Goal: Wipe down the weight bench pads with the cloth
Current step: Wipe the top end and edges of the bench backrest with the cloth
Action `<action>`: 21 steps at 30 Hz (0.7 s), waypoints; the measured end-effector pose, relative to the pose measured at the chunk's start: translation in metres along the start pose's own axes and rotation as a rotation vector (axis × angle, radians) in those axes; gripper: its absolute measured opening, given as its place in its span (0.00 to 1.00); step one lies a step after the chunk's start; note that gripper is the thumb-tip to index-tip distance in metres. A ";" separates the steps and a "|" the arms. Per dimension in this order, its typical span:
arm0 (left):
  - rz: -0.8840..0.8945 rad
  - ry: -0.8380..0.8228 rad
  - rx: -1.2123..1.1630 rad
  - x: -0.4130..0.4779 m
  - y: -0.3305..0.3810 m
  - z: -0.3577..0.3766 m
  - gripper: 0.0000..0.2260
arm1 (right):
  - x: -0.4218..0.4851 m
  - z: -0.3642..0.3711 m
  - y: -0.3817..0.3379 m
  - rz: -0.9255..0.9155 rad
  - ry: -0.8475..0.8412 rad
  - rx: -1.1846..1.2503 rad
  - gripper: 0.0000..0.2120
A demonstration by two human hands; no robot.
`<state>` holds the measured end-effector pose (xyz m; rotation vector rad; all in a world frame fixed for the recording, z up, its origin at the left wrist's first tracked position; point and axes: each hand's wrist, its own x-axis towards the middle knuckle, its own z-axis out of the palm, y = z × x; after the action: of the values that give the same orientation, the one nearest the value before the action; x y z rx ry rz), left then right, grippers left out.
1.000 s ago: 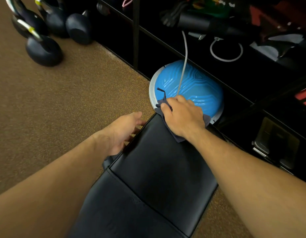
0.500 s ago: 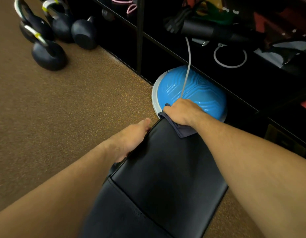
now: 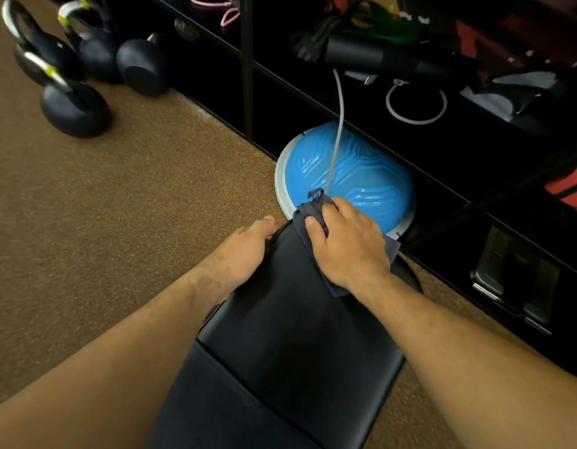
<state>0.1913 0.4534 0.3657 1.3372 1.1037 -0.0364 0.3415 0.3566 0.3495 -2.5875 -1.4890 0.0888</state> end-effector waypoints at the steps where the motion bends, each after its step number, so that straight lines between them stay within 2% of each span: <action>1: -0.006 -0.008 -0.002 0.001 -0.001 -0.001 0.18 | 0.006 -0.003 -0.001 0.037 -0.039 0.018 0.22; 4: -0.016 -0.022 0.020 0.003 -0.004 -0.002 0.18 | 0.032 -0.009 0.001 0.176 -0.178 0.070 0.23; 9: -0.036 -0.026 0.024 0.006 -0.004 -0.002 0.21 | 0.065 -0.002 0.013 0.308 -0.342 0.207 0.23; 11: -0.029 -0.016 0.041 0.006 -0.006 -0.002 0.24 | 0.062 -0.002 0.013 0.284 -0.296 0.211 0.21; 15: -0.052 0.053 0.108 0.001 -0.006 0.004 0.36 | 0.026 -0.009 0.011 0.166 -0.074 0.110 0.21; 18: -0.040 0.056 0.116 -0.003 -0.003 0.006 0.33 | 0.001 -0.013 0.017 0.116 -0.037 0.084 0.20; 21: -0.048 0.046 0.127 -0.004 -0.003 0.005 0.34 | -0.016 -0.017 0.025 0.100 -0.029 0.054 0.21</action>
<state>0.1910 0.4465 0.3655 1.4304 1.1888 -0.1127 0.3565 0.3286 0.3617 -2.6277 -1.3468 0.1760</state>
